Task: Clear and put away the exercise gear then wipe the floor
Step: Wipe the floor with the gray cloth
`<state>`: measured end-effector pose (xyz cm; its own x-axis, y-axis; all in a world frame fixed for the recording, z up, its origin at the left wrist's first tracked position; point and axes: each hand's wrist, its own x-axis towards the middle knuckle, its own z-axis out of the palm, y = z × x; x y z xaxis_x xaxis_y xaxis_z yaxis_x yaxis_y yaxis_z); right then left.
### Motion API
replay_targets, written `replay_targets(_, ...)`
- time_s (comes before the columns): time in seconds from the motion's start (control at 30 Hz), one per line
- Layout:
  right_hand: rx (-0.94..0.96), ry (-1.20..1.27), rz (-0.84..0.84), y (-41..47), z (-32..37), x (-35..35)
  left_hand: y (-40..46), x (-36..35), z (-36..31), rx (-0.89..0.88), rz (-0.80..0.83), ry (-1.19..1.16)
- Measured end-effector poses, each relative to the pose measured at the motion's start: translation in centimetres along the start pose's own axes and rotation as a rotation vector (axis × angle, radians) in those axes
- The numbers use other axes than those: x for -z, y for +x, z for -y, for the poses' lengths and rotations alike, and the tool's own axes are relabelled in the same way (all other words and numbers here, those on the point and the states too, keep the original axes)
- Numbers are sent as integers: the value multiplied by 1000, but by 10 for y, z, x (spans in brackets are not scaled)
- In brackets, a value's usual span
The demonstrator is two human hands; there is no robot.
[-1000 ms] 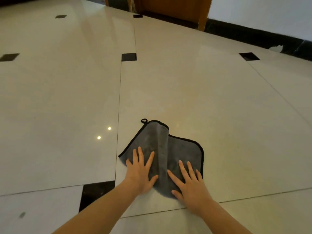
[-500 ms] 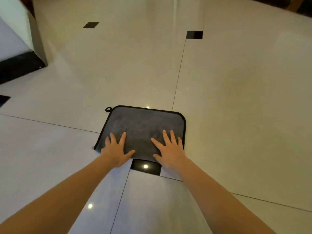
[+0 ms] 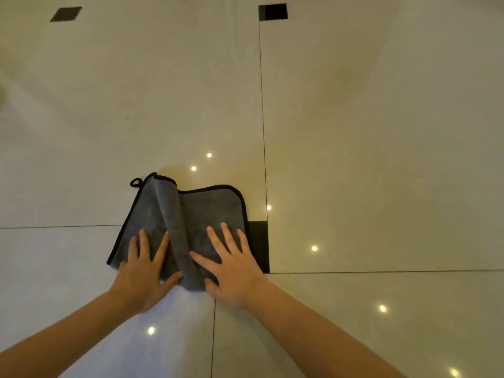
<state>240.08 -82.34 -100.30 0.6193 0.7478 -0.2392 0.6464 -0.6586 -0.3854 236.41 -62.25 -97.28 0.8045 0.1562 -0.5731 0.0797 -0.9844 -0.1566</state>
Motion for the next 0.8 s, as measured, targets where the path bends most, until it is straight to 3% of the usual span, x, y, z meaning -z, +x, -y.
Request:
replay_targets(0.13,-23,-29,-14,-4,3,-3,6,-9,4,-44,-67,-72)
replay_targets(0.37,-165,44,-104,-57,16,-31,-8,-21,-21,-303,-21,22)
replay_targets(0.67,-639,133,-308,-169,11,-60,-4,-17,-126,-689,-217,174)
replay_targets(0.8,-834,86,-315,-226,0,-71,-16,-7,-199,-867,-198,323)
